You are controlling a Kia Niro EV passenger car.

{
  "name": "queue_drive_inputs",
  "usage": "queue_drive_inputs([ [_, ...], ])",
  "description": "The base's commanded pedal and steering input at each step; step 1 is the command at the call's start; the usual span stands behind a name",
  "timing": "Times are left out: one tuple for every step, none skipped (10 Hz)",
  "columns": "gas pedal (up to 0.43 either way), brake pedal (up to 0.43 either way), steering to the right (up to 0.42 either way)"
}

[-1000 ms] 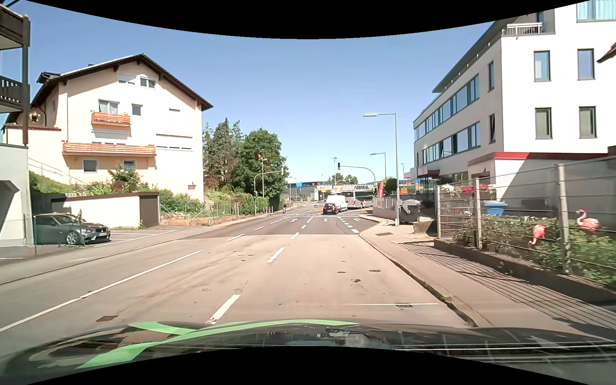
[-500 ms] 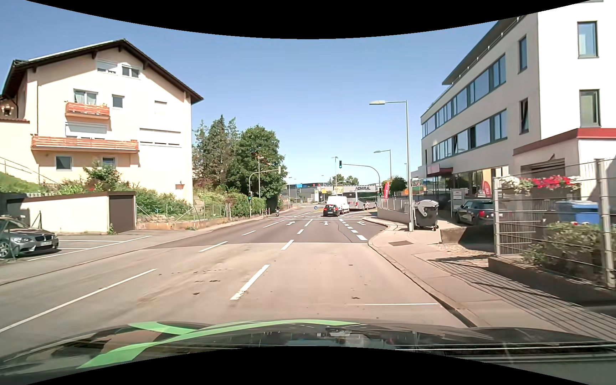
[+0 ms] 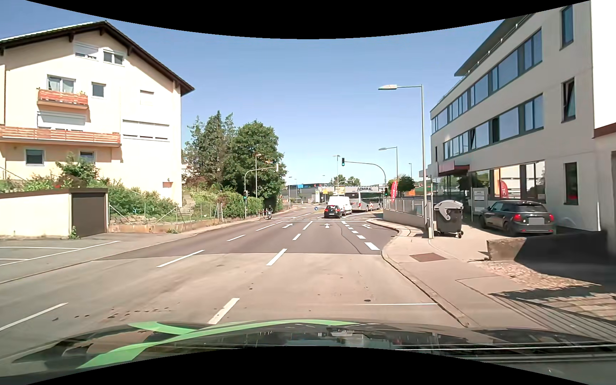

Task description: Follow the waypoints while adhering to traffic rules and regulations

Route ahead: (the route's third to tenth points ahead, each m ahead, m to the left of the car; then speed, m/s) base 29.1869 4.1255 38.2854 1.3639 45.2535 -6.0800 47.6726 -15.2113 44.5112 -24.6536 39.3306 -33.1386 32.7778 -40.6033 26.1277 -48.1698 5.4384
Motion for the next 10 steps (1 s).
queue_drive_inputs([
  [0.0, 0.055, -0.009],
  [0.0, 0.061, -0.006],
  [0.0, 0.067, -0.004],
  [0.0, 0.073, -0.003],
  [0.0, 0.073, 0.0],
  [0.0, 0.067, 0.002],
  [0.0, 0.006, 0.003],
  [0.0, 0.0, 0.004],
  [0.0, 0.0, 0.006],
  [0.0, 0.0, 0.011],
])
